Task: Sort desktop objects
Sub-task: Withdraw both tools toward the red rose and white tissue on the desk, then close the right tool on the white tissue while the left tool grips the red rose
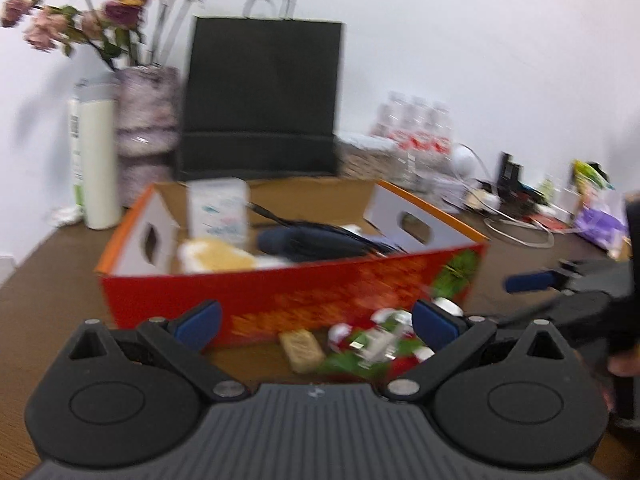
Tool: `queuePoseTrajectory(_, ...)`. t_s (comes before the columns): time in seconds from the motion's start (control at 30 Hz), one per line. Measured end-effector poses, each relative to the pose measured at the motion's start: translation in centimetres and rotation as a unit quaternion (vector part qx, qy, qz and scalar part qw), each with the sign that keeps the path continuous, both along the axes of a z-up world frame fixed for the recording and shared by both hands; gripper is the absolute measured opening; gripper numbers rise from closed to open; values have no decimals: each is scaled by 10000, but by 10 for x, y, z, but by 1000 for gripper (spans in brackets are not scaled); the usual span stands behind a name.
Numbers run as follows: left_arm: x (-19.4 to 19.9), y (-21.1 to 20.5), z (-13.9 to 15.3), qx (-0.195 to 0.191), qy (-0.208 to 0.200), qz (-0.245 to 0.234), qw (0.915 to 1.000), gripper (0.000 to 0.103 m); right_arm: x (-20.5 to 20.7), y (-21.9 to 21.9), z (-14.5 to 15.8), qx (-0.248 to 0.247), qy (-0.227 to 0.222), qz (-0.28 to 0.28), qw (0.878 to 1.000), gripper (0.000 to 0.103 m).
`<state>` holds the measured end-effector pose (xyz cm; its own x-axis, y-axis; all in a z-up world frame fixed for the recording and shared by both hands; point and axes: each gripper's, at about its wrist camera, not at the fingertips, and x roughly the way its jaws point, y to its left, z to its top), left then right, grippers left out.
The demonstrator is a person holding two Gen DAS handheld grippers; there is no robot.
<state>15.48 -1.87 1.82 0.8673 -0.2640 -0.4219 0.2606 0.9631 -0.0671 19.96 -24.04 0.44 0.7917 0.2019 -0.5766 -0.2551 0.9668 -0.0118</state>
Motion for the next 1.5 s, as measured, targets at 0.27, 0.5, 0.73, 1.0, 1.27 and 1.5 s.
queuePoseTrajectory(0.27,15,-26,-14,2,374,-315,9988,103,8,7,-6,-82,160,-74,9998,96)
queuePoseTrajectory(0.5,28,-27,-19,-58,509,-289,9983,97,14,5,-11,69,351,-6,9994,87)
queuePoseTrajectory(0.73,28,-31,-20,41,525,-508,9973,71,13,6,-9,165,310,76,9994,76)
queuePoseTrajectory(1.0,36,-31,-25,-22,838,-593,9947,57,12,9,-7,244,227,242,9992,39)
queuePoseTrajectory(1.27,37,-26,-26,-163,924,-603,9938,48,8,12,-5,319,195,538,9979,26)
queuePoseTrajectory(1.5,29,-27,-22,-22,686,-659,9955,41,0,17,-2,232,-22,629,9977,26)
